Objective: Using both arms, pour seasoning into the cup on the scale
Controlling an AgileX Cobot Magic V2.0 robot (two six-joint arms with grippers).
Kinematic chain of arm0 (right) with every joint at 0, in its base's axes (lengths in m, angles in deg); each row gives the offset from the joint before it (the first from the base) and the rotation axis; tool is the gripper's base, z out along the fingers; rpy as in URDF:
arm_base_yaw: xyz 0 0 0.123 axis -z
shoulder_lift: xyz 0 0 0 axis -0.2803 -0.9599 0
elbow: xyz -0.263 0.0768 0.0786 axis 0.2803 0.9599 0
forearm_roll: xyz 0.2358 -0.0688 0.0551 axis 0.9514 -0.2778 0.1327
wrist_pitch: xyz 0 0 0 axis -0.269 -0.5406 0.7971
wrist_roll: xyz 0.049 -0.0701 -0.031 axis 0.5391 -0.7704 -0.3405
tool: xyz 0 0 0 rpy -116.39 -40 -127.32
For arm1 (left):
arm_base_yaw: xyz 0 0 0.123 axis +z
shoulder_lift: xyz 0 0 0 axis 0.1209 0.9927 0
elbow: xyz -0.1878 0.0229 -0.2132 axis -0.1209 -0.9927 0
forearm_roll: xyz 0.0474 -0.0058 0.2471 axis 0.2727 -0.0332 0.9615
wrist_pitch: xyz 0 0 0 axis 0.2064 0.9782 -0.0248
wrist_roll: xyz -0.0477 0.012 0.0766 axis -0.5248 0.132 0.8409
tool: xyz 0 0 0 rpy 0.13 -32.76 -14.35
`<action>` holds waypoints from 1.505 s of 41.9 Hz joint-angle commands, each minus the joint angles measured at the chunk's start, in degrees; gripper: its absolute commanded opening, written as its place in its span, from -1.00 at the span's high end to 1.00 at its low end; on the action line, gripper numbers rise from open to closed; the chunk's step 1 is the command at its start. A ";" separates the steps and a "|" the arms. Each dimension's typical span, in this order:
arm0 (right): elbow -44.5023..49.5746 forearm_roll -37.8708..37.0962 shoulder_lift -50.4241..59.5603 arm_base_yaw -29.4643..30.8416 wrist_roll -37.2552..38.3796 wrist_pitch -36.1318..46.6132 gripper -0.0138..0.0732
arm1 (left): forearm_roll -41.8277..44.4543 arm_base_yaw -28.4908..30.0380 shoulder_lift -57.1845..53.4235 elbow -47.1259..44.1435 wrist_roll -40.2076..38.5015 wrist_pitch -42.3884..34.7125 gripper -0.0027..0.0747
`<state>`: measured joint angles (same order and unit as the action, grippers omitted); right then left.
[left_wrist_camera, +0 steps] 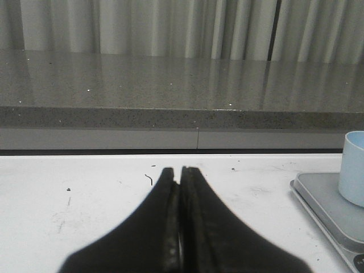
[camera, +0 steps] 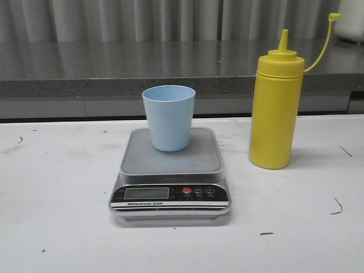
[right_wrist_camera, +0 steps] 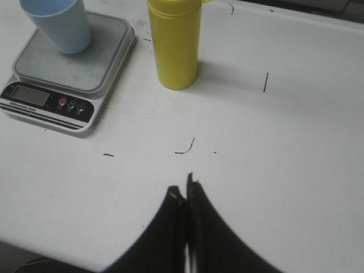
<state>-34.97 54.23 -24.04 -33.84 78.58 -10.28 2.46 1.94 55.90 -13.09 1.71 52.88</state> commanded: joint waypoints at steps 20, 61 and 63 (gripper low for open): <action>23.47 -2.61 18.77 11.24 -5.52 32.76 0.84 | -0.42 0.16 -0.97 -1.48 -0.27 -5.00 0.98; 47.02 -0.09 33.81 16.42 -5.42 57.00 0.84 | -0.42 0.16 -0.87 -1.48 -0.27 -5.00 0.98; 47.02 -0.09 33.81 16.42 -5.42 57.00 0.84 | -0.42 0.16 -0.87 -1.48 -0.27 -5.00 0.98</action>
<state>12.40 54.09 8.78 -17.81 73.55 41.67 2.46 1.94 55.90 -13.09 1.71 52.77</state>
